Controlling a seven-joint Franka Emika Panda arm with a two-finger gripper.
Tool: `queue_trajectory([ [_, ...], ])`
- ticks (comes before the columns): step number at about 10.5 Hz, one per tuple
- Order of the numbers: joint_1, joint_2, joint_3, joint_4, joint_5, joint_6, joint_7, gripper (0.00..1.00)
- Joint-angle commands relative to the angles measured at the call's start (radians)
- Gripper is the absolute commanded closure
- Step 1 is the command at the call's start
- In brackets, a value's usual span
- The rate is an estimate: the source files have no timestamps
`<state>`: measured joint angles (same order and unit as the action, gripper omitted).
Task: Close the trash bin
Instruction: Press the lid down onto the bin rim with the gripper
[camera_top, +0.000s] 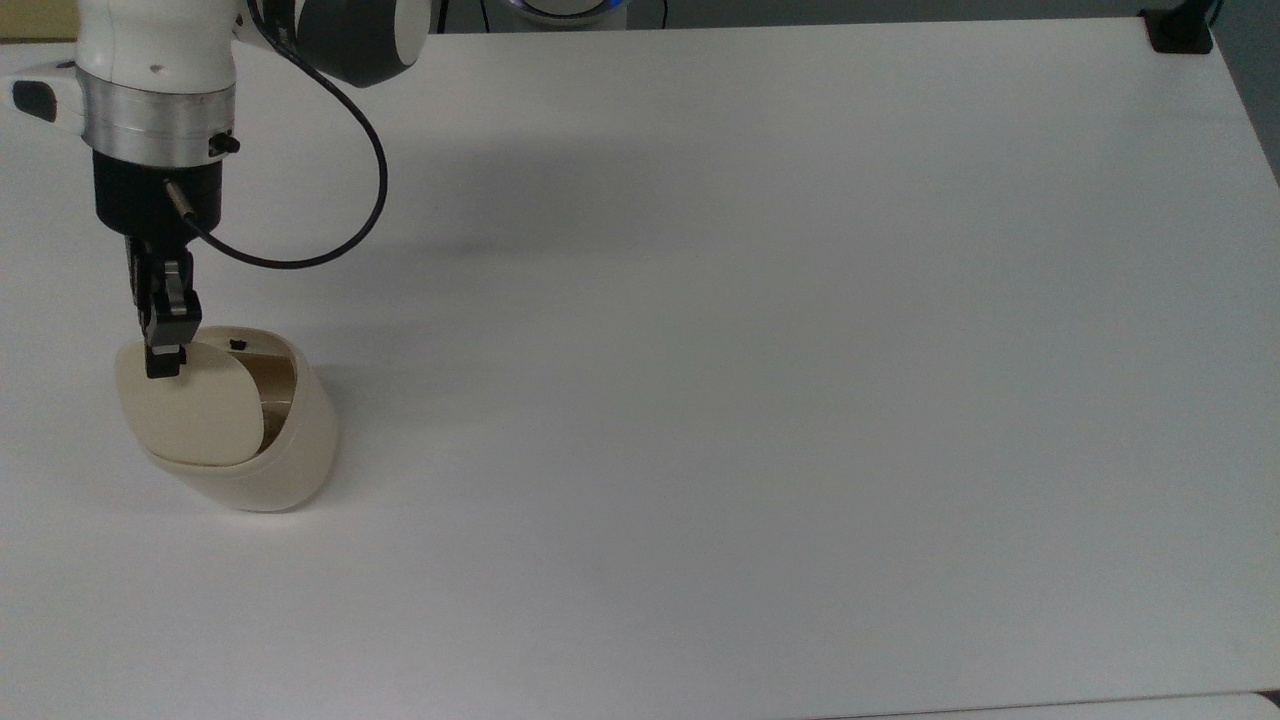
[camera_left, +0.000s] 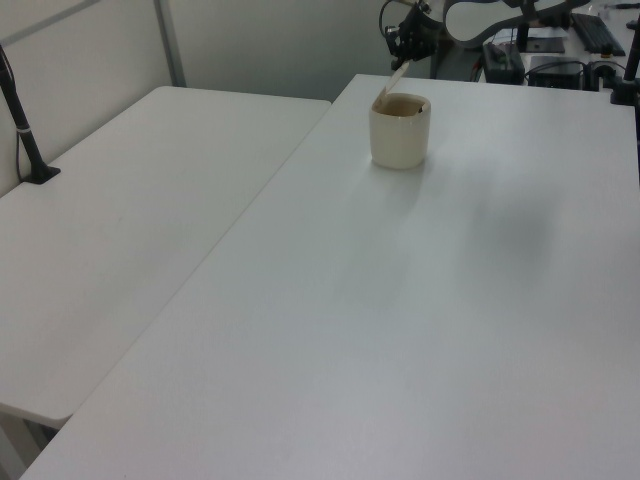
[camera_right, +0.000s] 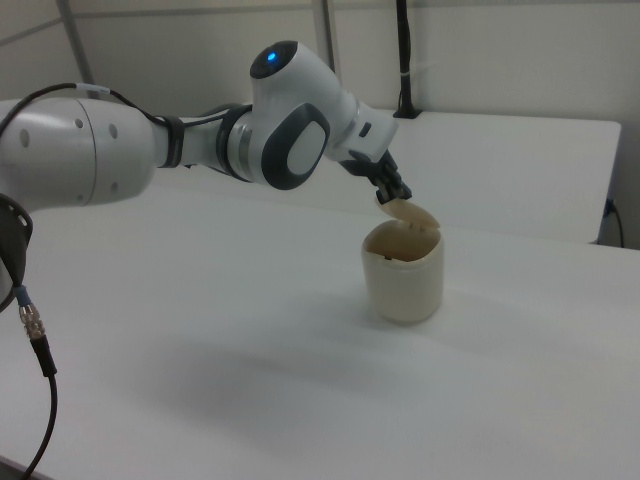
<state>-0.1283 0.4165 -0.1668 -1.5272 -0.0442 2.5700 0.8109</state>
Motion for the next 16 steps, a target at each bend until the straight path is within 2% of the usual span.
queue_trajectory([
  [1, 0.006, -0.05, 0.001, -0.105, -0.006, 0.012, -0.082, 1.0],
  [7, 0.007, -0.051, 0.003, -0.189, -0.006, 0.01, -0.217, 1.0],
  [16, 0.01, -0.038, 0.01, -0.223, -0.085, -0.01, -0.217, 1.0],
])
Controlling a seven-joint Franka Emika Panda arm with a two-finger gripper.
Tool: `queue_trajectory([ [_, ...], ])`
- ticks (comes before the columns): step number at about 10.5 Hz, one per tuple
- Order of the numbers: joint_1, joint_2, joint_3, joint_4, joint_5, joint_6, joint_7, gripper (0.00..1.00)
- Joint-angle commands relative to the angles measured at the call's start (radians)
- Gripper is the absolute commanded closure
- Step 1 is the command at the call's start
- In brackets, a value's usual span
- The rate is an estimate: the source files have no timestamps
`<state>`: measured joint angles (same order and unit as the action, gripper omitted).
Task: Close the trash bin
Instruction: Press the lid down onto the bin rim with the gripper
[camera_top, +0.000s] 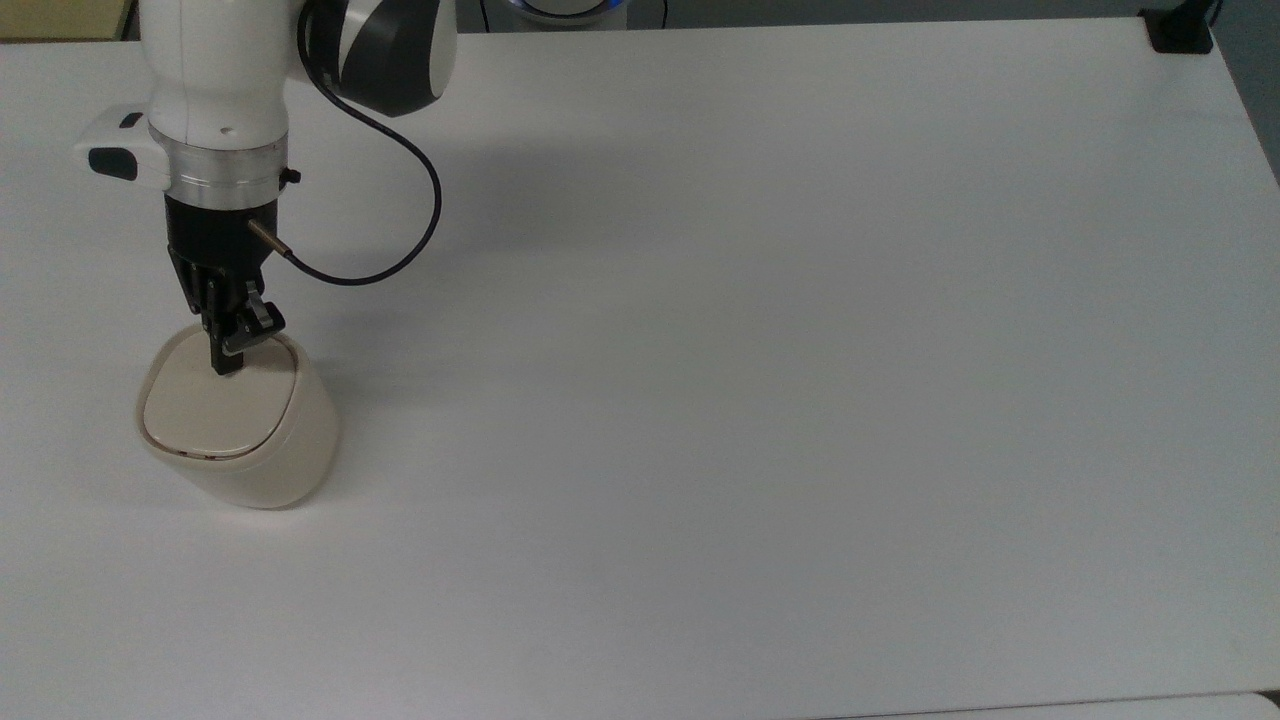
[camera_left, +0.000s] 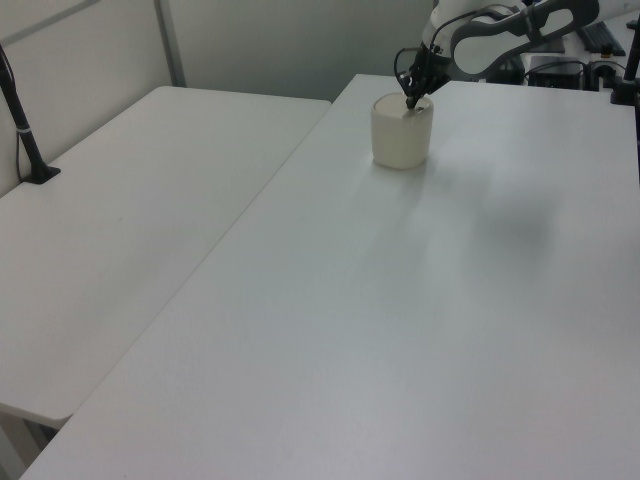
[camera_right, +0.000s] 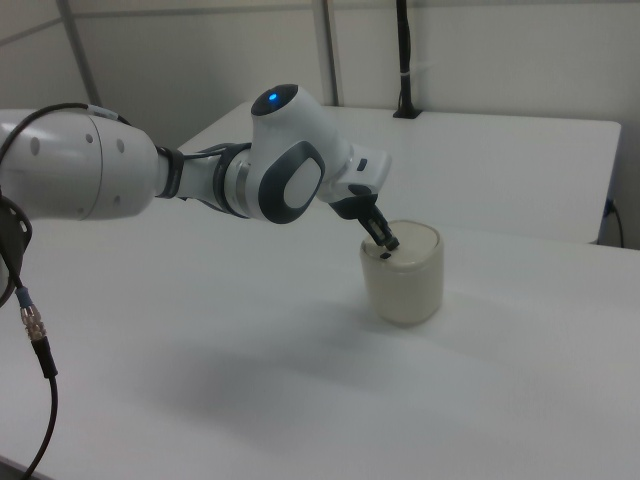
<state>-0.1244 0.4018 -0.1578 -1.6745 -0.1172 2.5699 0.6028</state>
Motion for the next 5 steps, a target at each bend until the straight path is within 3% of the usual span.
queue_trajectory([
  [1, 0.002, -0.037, 0.003, -0.068, -0.01, -0.01, -0.008, 1.0],
  [3, 0.002, -0.099, 0.003, -0.057, 0.005, -0.051, -0.006, 1.0],
  [5, 0.003, -0.147, 0.003, -0.004, 0.013, -0.199, -0.005, 1.0],
])
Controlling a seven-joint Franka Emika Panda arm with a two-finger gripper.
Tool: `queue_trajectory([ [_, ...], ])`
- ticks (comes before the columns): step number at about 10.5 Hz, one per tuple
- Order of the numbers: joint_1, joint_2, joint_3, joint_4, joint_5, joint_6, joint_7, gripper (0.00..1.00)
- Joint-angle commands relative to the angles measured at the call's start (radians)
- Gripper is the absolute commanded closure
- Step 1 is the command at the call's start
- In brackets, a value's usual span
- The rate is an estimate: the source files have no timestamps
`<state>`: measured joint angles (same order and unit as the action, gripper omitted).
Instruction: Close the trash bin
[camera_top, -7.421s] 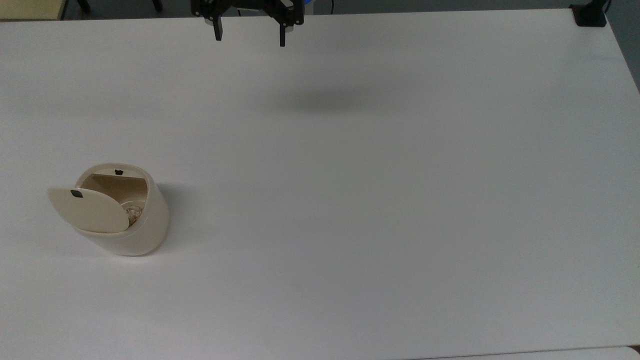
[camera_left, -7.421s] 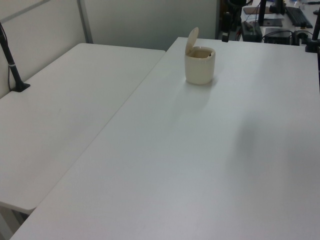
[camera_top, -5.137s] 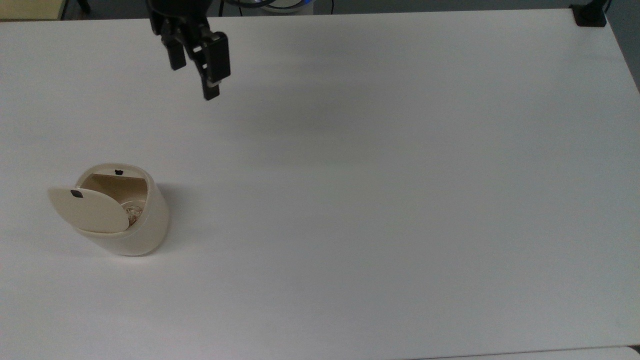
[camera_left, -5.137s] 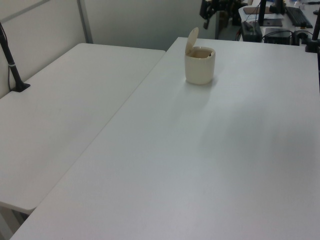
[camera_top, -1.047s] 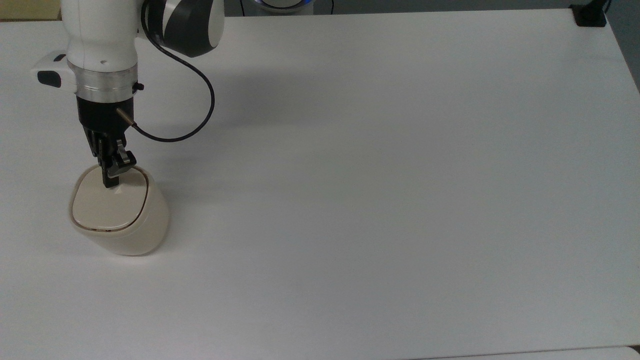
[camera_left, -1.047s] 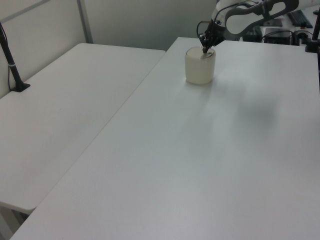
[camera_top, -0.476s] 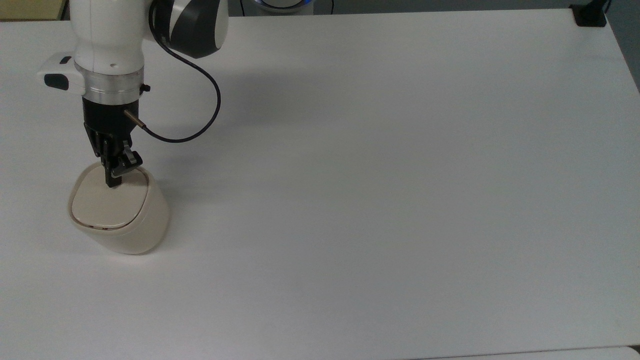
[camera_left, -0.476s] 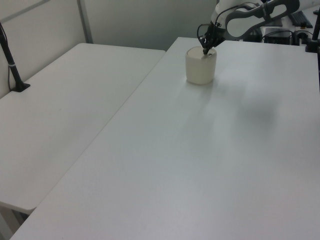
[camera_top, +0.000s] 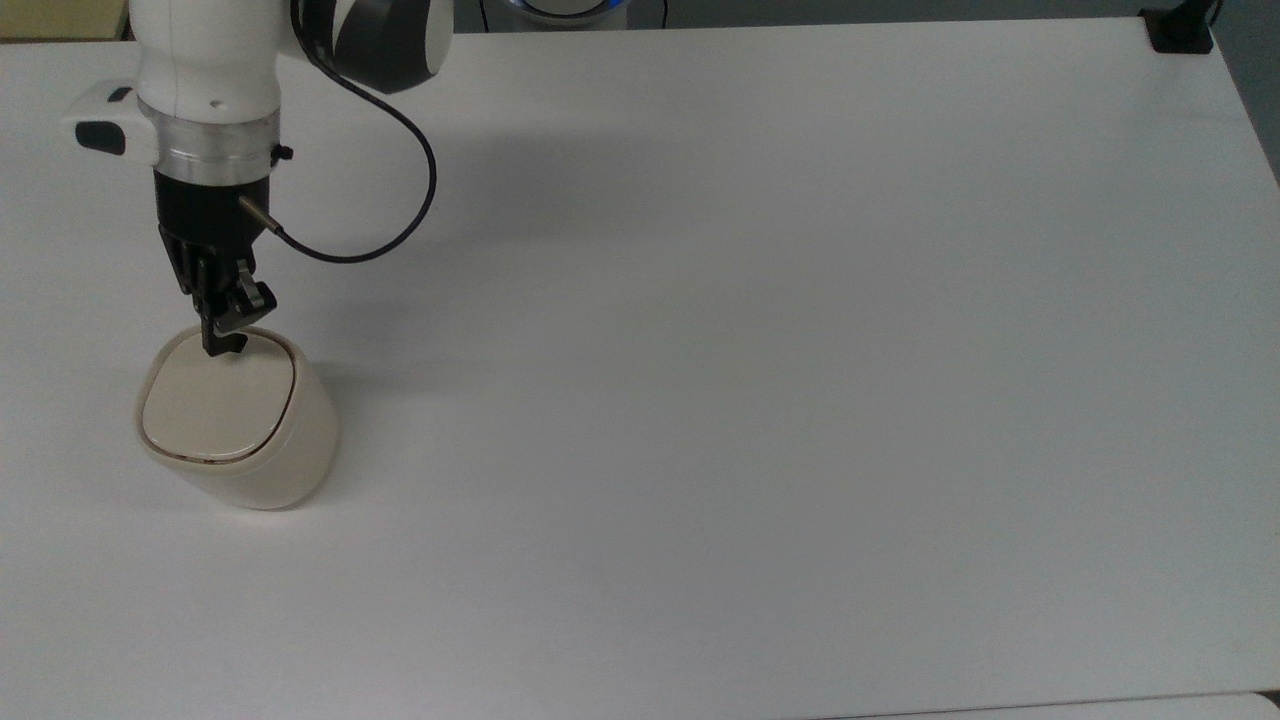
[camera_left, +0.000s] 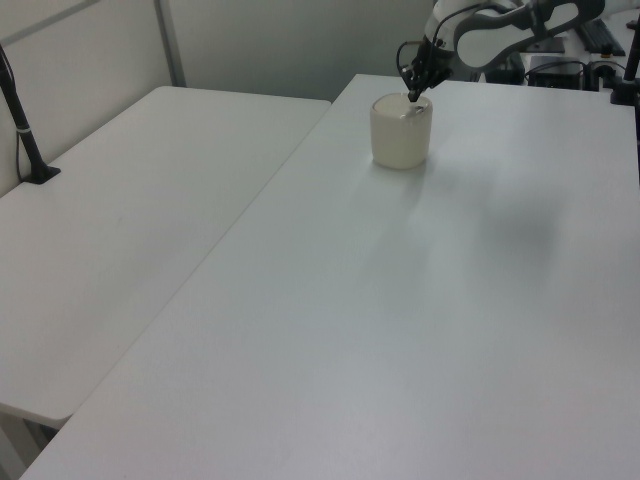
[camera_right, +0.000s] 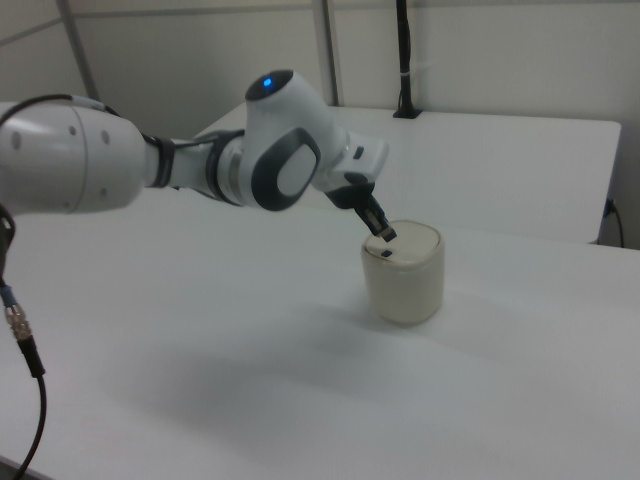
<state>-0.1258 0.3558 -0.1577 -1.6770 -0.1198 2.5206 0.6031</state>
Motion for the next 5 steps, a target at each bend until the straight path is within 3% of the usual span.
queue_trajectory([
  [1, 0.011, -0.139, 0.012, 0.002, 0.025, -0.19, -0.005, 1.0],
  [5, 0.015, -0.302, 0.139, -0.007, 0.029, -0.464, -0.013, 1.0],
])
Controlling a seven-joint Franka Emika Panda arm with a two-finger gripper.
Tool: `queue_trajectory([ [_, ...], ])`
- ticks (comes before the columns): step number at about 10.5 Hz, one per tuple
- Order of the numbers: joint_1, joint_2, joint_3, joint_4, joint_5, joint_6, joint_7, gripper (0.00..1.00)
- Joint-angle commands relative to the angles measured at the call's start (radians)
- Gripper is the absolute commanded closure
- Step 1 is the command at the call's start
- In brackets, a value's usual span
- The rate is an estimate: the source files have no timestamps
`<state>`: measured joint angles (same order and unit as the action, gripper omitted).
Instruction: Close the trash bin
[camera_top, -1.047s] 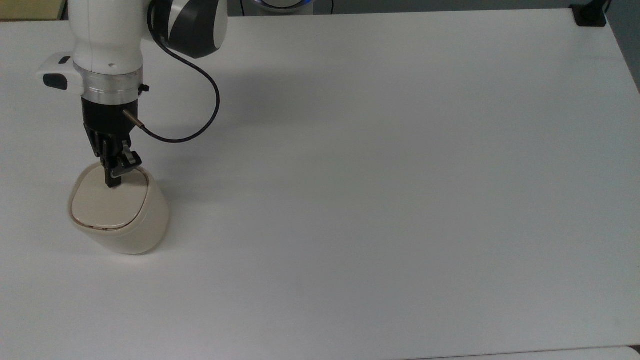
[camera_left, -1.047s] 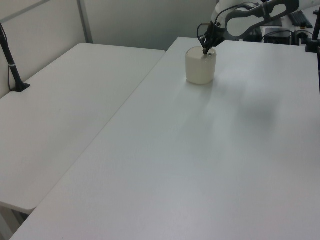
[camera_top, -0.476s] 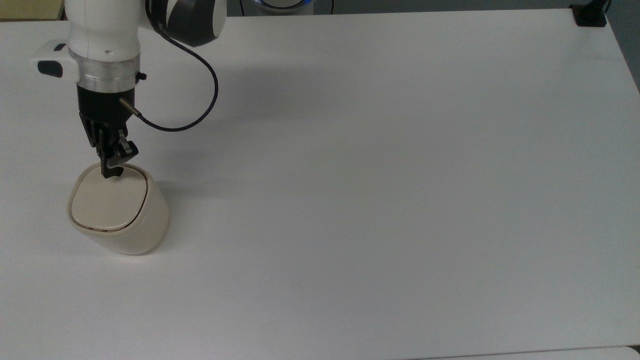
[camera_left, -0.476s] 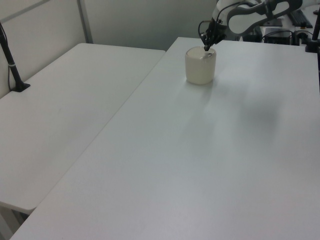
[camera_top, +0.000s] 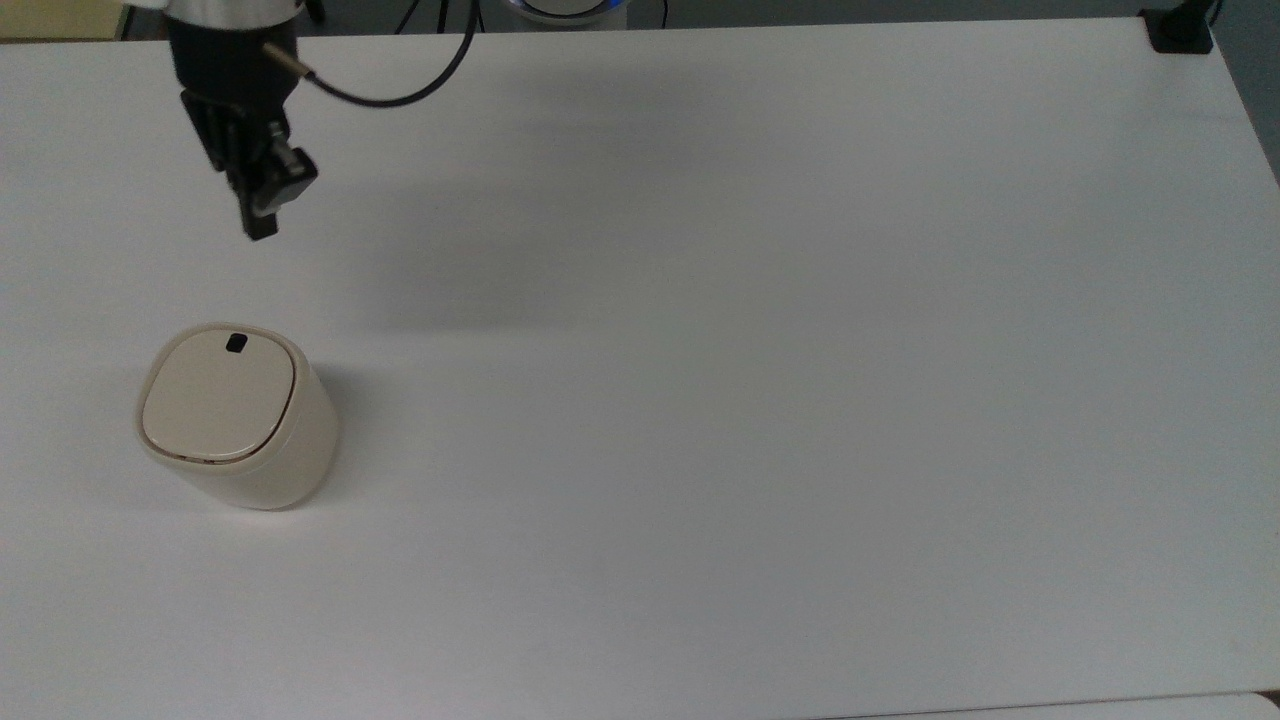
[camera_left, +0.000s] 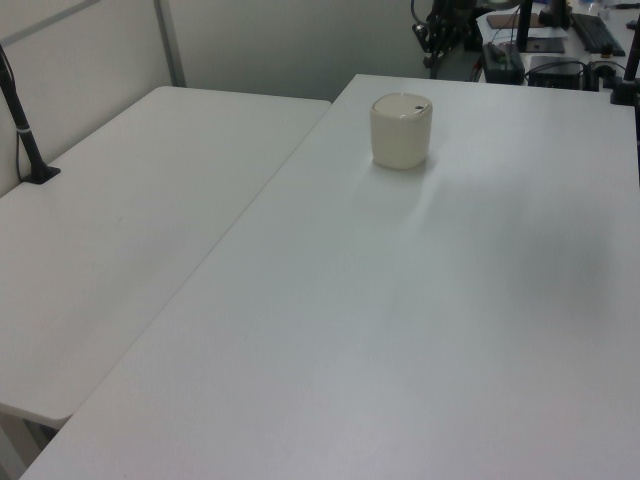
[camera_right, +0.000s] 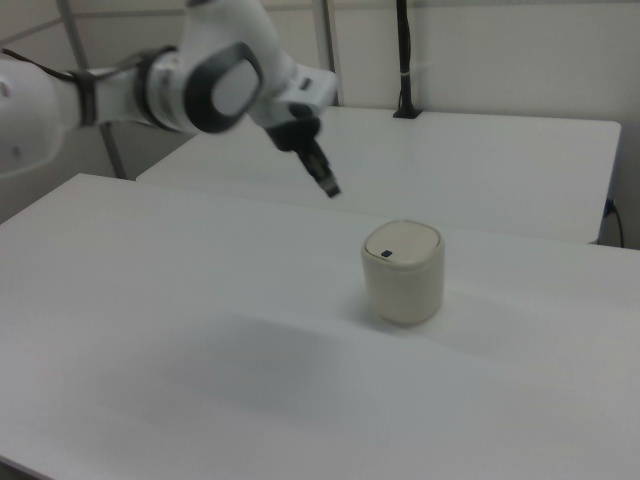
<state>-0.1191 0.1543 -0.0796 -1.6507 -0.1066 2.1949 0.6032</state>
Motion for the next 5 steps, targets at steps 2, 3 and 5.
queue_trajectory([
  [2, 0.031, -0.146, 0.109, -0.031, 0.045, -0.269, -0.014, 0.96],
  [3, 0.044, -0.165, 0.135, -0.032, 0.048, -0.32, -0.026, 0.81],
  [5, 0.085, -0.2, 0.141, -0.028, 0.097, -0.433, -0.066, 0.15],
])
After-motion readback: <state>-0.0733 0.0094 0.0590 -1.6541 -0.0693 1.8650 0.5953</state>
